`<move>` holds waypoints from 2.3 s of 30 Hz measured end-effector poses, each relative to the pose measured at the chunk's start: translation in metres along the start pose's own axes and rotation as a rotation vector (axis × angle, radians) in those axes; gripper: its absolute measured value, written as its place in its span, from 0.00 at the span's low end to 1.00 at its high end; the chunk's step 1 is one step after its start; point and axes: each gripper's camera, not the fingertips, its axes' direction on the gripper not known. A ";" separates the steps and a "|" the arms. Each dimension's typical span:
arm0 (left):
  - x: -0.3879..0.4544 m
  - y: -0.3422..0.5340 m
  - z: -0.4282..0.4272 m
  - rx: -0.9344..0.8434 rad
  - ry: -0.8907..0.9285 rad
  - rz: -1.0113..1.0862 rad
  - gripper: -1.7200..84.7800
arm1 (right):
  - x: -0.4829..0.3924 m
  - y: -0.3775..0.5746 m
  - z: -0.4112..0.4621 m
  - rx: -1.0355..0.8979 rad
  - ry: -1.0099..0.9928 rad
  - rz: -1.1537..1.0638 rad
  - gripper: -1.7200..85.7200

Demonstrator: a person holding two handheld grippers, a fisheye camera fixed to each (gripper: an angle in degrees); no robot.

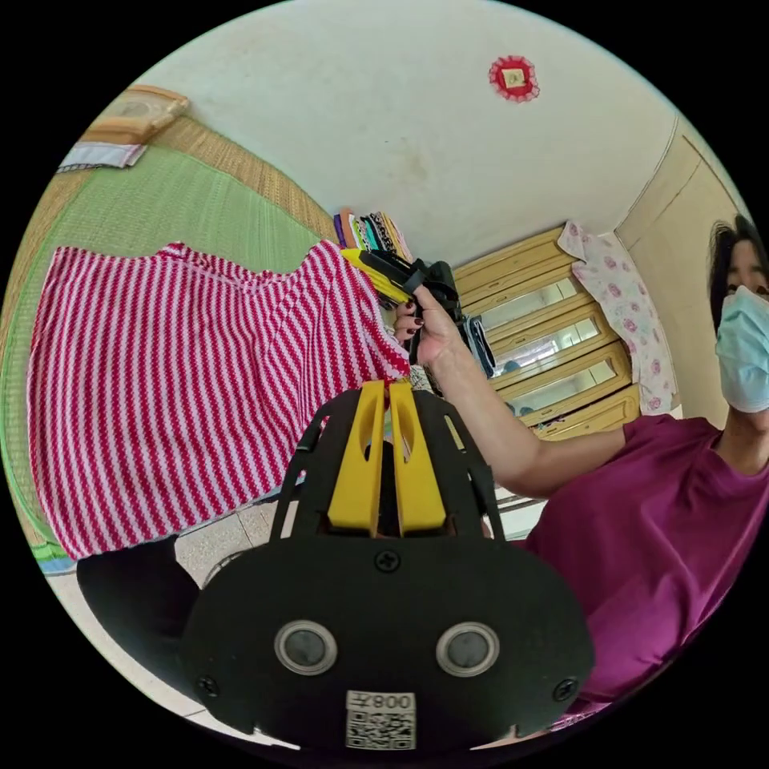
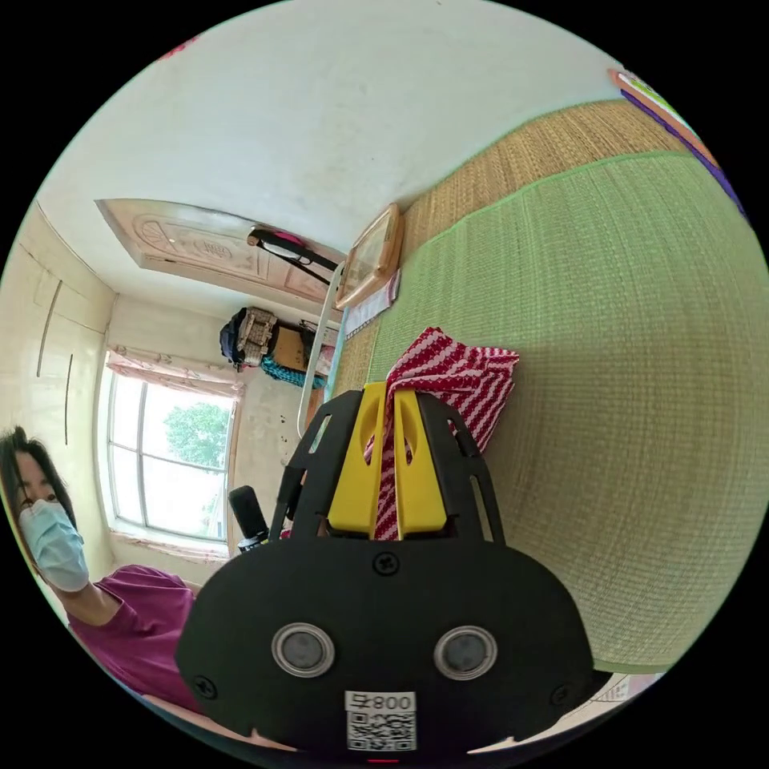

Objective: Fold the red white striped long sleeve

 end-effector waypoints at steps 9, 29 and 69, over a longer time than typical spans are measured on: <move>-0.075 0.068 -0.132 0.178 -0.072 -0.164 0.03 | -0.152 -0.042 0.088 -0.167 0.073 -0.156 0.03; -0.216 0.162 -0.267 0.212 -0.127 -0.485 0.03 | -0.324 -0.107 0.274 -0.544 0.396 -0.242 0.04; -0.263 0.227 -0.363 0.206 -0.106 -0.447 0.02 | -0.545 -0.131 0.285 -0.666 0.738 -0.648 0.12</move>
